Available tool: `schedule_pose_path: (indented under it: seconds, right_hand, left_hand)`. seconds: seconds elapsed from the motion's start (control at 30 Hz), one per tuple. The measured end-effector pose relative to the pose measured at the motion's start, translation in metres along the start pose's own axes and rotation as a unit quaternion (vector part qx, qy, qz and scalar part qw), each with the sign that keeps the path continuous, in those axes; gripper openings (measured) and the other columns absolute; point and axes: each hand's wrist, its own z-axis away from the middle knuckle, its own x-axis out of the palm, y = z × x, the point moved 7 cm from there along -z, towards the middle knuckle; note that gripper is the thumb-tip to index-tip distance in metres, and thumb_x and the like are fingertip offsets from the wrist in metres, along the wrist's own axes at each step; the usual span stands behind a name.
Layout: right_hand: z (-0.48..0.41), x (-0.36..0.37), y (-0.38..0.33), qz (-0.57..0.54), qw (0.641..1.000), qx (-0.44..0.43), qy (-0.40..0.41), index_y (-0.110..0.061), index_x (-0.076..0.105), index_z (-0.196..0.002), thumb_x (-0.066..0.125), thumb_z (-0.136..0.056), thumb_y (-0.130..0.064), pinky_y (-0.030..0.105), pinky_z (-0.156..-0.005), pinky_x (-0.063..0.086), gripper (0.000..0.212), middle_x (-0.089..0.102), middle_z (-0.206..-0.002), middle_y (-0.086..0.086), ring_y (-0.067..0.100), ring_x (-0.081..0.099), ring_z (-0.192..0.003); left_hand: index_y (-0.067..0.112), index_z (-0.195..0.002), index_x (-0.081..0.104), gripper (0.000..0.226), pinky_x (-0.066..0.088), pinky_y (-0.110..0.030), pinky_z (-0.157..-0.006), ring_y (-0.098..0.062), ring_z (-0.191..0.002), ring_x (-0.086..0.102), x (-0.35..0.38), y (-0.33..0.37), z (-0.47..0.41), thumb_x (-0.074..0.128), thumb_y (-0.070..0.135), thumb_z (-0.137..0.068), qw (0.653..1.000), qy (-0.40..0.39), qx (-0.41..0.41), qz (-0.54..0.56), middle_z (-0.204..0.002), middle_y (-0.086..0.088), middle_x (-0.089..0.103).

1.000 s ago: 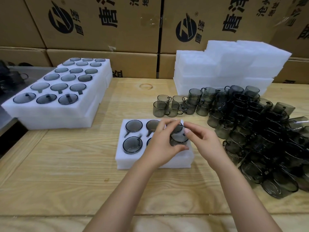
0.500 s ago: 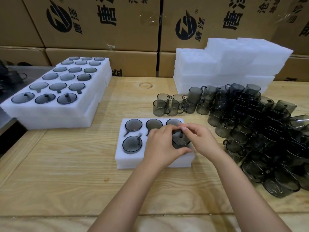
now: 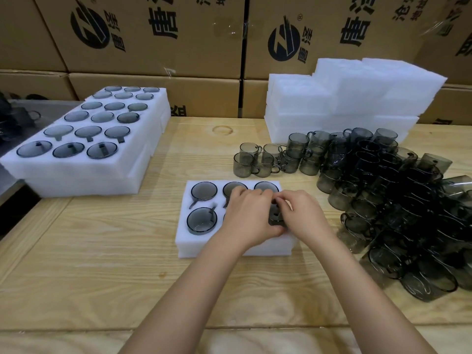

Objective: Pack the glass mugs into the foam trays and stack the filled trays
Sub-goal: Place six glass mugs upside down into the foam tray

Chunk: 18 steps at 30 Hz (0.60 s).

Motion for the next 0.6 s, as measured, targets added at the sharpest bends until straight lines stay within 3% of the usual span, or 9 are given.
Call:
schedule_pose_path:
  seconds: [0.13, 0.23, 0.33, 0.43, 0.5, 0.6]
  right_hand:
    - [0.005, -0.001, -0.006, -0.028, 0.998, -0.048, 0.026, -0.007, 0.07, -0.095, 0.049, -0.095, -0.01, 0.031, -0.086, 0.039, 0.021, 0.07, -0.099, 0.005, 0.026, 0.058, -0.1]
    - [-0.007, -0.001, -0.015, -0.059, 0.996, -0.059, 0.014, -0.011, 0.063, -0.114, 0.039, -0.1, -0.023, 0.031, -0.101, 0.033, 0.03, 0.062, -0.12, 0.004, 0.023, 0.05, -0.119]
    - [-0.014, 0.02, -0.023, 0.005, 0.994, -0.056, -0.093, -0.024, 0.029, -0.147, 0.02, -0.1, -0.04, 0.043, -0.118, 0.008, 0.05, 0.026, -0.155, -0.001, 0.019, 0.008, -0.146]
    - [-0.004, 0.047, -0.017, 0.191, 0.965, -0.067, -0.169, -0.032, -0.011, -0.149, 0.028, -0.096, -0.043, 0.051, -0.112, -0.016, 0.067, -0.02, -0.157, -0.007, 0.022, -0.029, -0.14]
    - [0.001, 0.057, -0.012, 0.279, 0.942, -0.085, -0.167, -0.031, -0.021, -0.146, 0.037, -0.092, -0.045, 0.055, -0.106, -0.023, 0.081, -0.035, -0.15, -0.007, 0.024, -0.039, -0.135]
    - [-0.002, 0.059, -0.007, 0.274, 0.946, -0.075, -0.159, -0.032, -0.02, -0.146, 0.031, -0.094, -0.05, 0.054, -0.108, -0.02, 0.075, -0.036, -0.15, -0.009, 0.022, -0.036, -0.137]
  left_hand:
    - [0.021, -0.118, 0.052, 0.065, 0.026, -0.033, -0.103, -0.014, -0.109, 0.052, 0.004, -0.004, 0.006, 0.066, 0.064, -0.071, 1.0, -0.01, -0.011, 0.019, -0.111, 0.009, 0.06]
    - [0.023, -0.134, 0.04, 0.089, 0.023, -0.043, -0.111, -0.01, -0.125, 0.04, 0.002, -0.002, 0.013, 0.06, 0.076, -0.065, 0.998, 0.007, -0.002, 0.059, -0.132, 0.011, 0.047]
    - [0.016, -0.152, -0.001, 0.124, 0.0, -0.044, -0.119, -0.005, -0.145, 0.005, 0.003, -0.004, 0.018, 0.058, 0.077, -0.062, 0.994, 0.019, 0.001, 0.104, -0.16, 0.003, 0.004]
    - [0.031, -0.143, -0.028, 0.123, -0.009, -0.045, -0.118, -0.004, -0.144, -0.018, 0.011, -0.005, 0.021, 0.051, 0.076, -0.061, 0.997, 0.003, 0.038, 0.06, -0.159, 0.001, -0.019]
    - [0.035, -0.148, -0.017, 0.116, -0.001, -0.049, -0.118, -0.009, -0.146, -0.012, 0.021, -0.005, 0.019, 0.054, 0.073, -0.064, 0.998, -0.03, 0.055, 0.013, -0.16, 0.003, -0.013]
    - [0.031, -0.15, 0.016, 0.102, 0.009, -0.044, -0.117, -0.013, -0.147, -0.002, 0.027, -0.005, 0.013, 0.061, 0.069, -0.066, 0.997, -0.038, 0.063, -0.011, -0.161, 0.003, 0.002]
